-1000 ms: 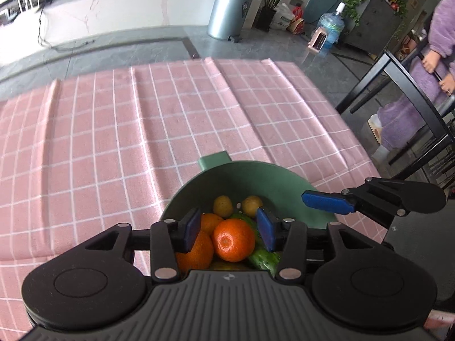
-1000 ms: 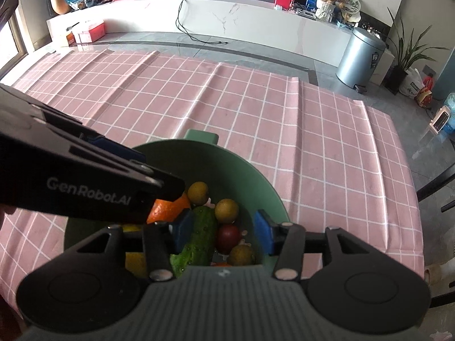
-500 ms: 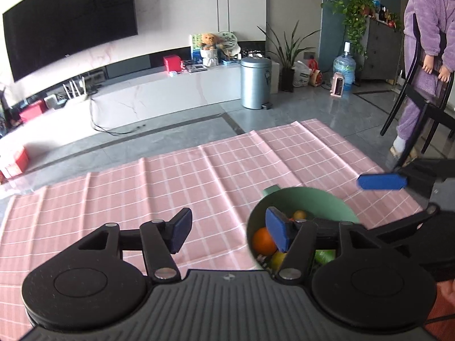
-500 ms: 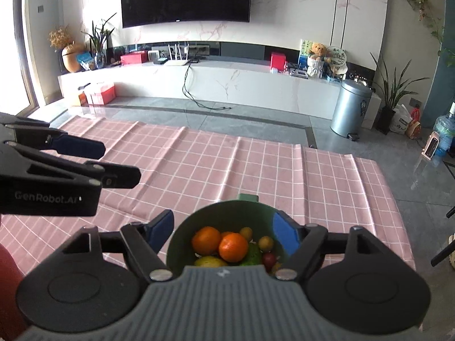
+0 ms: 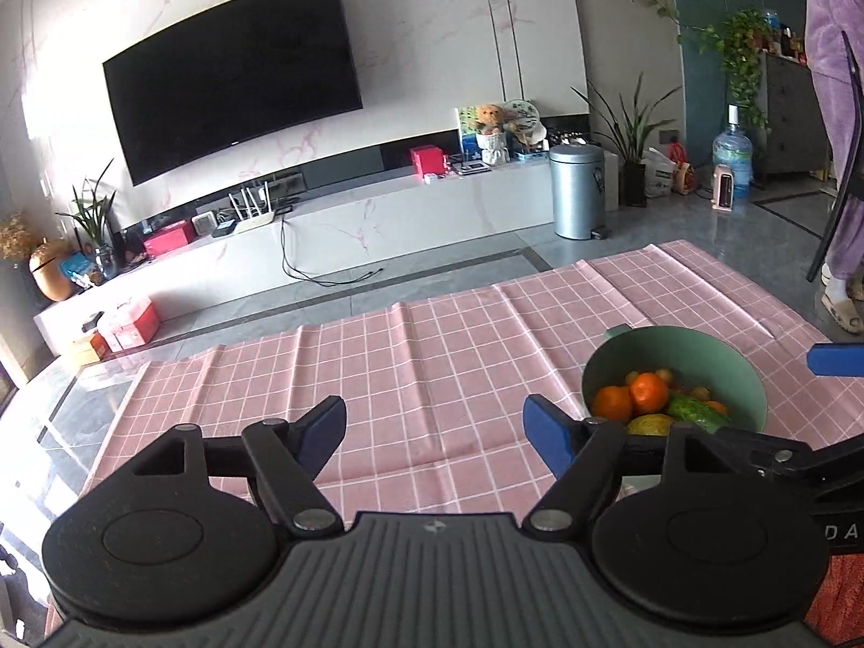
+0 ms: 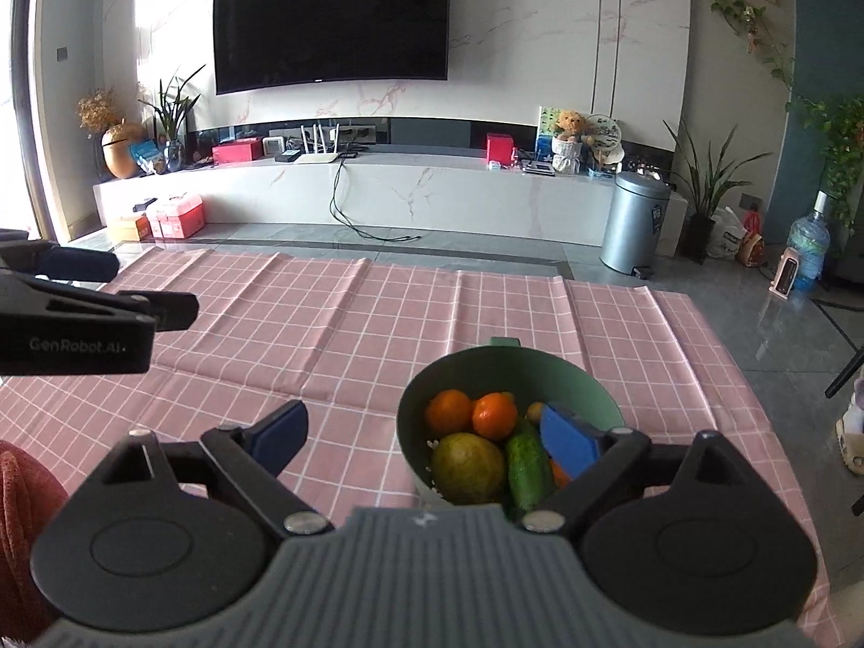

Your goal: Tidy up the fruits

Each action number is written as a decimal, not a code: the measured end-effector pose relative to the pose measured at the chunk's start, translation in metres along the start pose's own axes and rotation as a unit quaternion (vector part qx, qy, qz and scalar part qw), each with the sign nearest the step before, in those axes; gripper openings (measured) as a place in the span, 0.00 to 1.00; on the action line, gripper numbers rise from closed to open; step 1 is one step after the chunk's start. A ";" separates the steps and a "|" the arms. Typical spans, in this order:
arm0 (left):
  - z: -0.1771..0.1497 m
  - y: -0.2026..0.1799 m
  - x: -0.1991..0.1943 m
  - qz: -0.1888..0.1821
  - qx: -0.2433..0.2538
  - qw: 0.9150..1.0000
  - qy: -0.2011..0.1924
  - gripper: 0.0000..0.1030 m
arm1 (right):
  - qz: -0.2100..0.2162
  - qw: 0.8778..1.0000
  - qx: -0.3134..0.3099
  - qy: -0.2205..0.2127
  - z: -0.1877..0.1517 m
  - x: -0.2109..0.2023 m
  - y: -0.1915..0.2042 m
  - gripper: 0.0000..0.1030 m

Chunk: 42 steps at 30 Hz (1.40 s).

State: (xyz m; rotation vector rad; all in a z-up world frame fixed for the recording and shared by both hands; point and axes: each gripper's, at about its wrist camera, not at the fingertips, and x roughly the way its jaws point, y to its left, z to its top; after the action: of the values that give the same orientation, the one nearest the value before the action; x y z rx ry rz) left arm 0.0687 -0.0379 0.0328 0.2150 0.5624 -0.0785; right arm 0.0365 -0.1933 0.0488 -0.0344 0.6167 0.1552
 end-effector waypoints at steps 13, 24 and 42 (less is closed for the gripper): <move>-0.046 0.004 -0.014 0.004 -0.027 0.999 0.029 0.85 | -0.034 0.998 0.049 -0.030 -0.047 -0.021 0.009 0.93; -0.054 0.001 -0.023 0.007 -0.048 0.998 0.030 0.85 | -0.039 0.998 0.022 -0.039 -0.063 -0.031 0.012 0.93; -0.057 0.008 -0.022 0.011 -0.062 0.997 0.041 0.86 | -0.030 0.999 0.011 -0.039 -0.065 -0.029 0.020 0.93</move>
State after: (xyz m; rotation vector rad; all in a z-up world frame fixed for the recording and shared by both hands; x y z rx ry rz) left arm 0.0209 -0.0174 -0.0008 0.1037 0.6451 -0.0127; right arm -0.0275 -0.1821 0.0126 -0.0254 0.5385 0.0918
